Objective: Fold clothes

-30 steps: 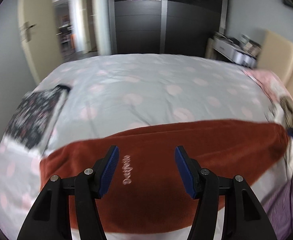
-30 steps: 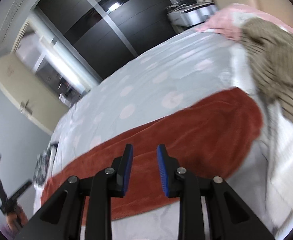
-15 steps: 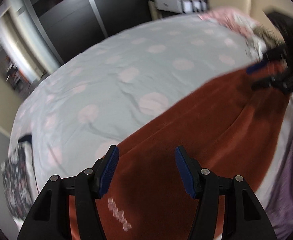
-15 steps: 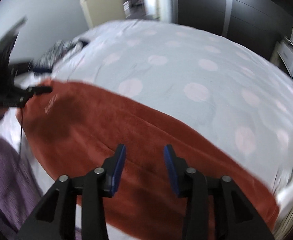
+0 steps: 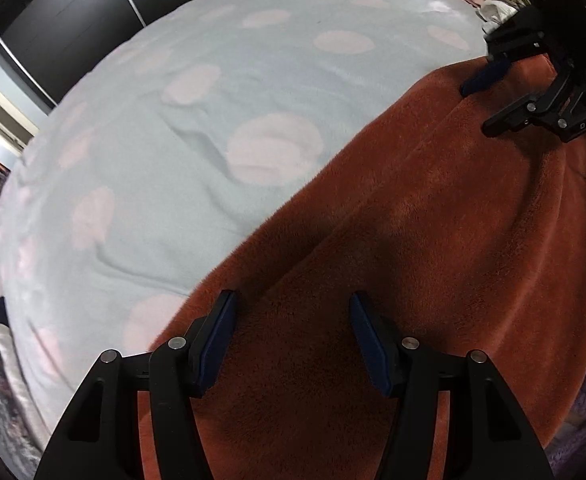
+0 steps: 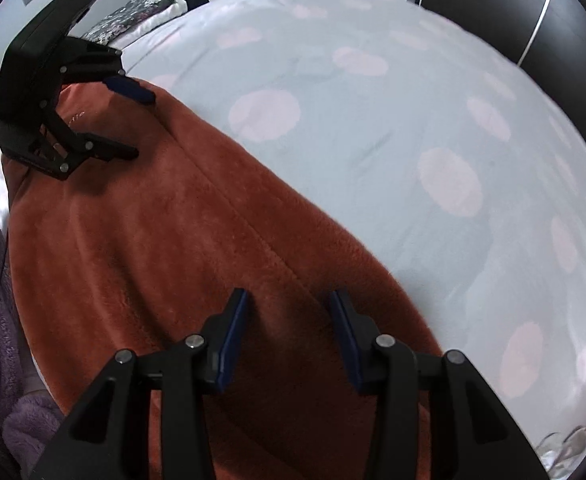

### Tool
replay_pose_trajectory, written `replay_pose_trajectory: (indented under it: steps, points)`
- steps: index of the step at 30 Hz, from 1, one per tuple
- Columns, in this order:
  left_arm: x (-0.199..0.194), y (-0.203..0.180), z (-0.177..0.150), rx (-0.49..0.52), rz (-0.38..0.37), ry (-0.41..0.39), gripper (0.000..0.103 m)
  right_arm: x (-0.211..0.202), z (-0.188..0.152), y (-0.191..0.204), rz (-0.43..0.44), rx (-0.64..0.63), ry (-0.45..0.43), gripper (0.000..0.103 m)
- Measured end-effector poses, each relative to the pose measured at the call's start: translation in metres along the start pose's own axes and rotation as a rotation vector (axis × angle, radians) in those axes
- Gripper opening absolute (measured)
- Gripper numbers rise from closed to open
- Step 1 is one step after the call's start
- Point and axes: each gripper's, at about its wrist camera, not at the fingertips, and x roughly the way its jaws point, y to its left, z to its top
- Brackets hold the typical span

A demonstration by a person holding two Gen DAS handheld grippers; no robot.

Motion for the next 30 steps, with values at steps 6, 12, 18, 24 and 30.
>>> replay_pose_trajectory:
  steps: [6,12,18,24,30]
  points:
    - [-0.011,-0.003,-0.007,-0.057,-0.039,-0.031,0.024,-0.005,-0.010,0.008,-0.025,0.009,-0.041,0.015]
    - [-0.029,-0.014,-0.010,-0.136,0.044,-0.043,0.009,-0.026,-0.015,0.015,-0.087,0.044,-0.092,0.008]
    - [-0.067,-0.010,0.003,-0.177,0.092,-0.106,0.008,-0.056,-0.008,0.017,-0.152,0.054,-0.152,0.007]
    - [-0.047,0.005,0.026,-0.211,0.075,-0.064,0.008,-0.033,0.012,-0.008,-0.133,0.118,-0.106,0.007]
    - [-0.010,0.009,0.018,-0.252,0.022,0.007,0.026,0.004,0.010,-0.035,-0.028,0.235,-0.050,0.012]
